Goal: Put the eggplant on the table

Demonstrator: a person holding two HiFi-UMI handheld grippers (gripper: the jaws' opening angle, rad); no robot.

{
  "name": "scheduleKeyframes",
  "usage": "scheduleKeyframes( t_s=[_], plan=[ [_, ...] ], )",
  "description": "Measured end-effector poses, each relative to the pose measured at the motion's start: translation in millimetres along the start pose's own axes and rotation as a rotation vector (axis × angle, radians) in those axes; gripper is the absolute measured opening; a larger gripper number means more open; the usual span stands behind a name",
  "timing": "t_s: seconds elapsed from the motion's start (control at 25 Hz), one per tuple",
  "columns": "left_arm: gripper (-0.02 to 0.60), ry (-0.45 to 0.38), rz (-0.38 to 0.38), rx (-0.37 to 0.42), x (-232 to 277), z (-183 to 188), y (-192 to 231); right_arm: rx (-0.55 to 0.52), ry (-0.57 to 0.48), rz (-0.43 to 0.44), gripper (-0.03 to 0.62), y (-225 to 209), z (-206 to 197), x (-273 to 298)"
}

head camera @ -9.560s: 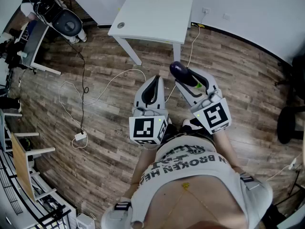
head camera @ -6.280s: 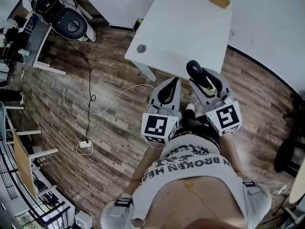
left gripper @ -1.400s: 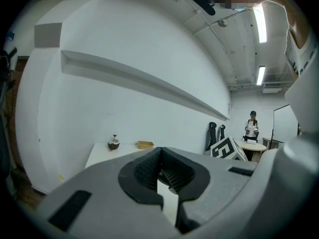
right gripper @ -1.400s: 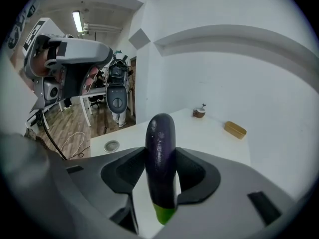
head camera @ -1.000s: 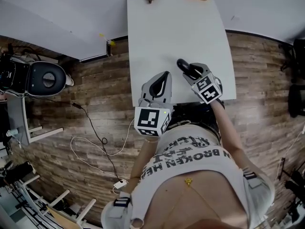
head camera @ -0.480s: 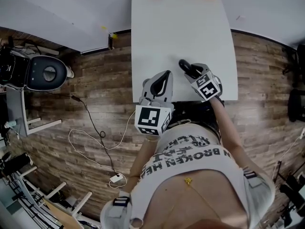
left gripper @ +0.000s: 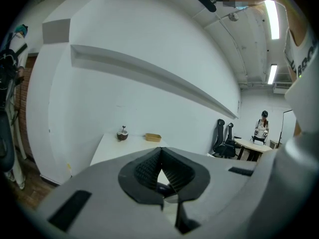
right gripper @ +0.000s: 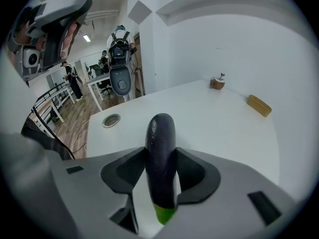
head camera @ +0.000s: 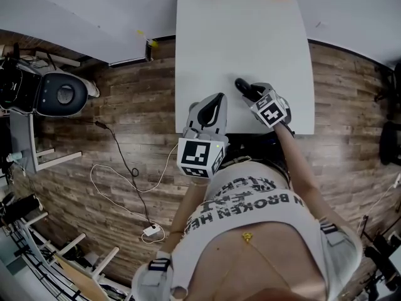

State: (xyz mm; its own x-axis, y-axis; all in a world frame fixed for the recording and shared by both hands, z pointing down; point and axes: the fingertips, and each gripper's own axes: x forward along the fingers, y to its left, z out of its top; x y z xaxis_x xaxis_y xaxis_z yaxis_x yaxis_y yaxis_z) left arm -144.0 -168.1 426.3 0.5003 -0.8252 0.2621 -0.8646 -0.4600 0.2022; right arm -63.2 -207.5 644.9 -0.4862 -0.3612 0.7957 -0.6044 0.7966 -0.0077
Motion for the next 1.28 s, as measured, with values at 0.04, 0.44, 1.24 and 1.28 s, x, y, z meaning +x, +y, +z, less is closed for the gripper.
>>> scheduleKeyframes(
  t_s=[0.04,0.44,1.24,1.28],
  plan=[
    [-0.002,0.001,0.002,-0.001,0.7,-0.4,0.0,-0.002,0.004,0.004,0.190,-0.9,-0.6,2.5],
    [-0.002,0.012,0.028,-0.014,2.3,-2.3,6.9,0.023,0.063,0.031,0.190,-3.9,-6.6,24.7],
    [-0.002,0.021,0.042,-0.023,-1.0,-7.7,8.1,0.036,0.094,0.053,0.190,-1.8,-21.3,32.2],
    [-0.002,0.021,0.043,-0.023,-1.2,-8.0,8.4,0.035,0.094,0.052,0.190,-1.6,-21.5,32.4]
  ],
)
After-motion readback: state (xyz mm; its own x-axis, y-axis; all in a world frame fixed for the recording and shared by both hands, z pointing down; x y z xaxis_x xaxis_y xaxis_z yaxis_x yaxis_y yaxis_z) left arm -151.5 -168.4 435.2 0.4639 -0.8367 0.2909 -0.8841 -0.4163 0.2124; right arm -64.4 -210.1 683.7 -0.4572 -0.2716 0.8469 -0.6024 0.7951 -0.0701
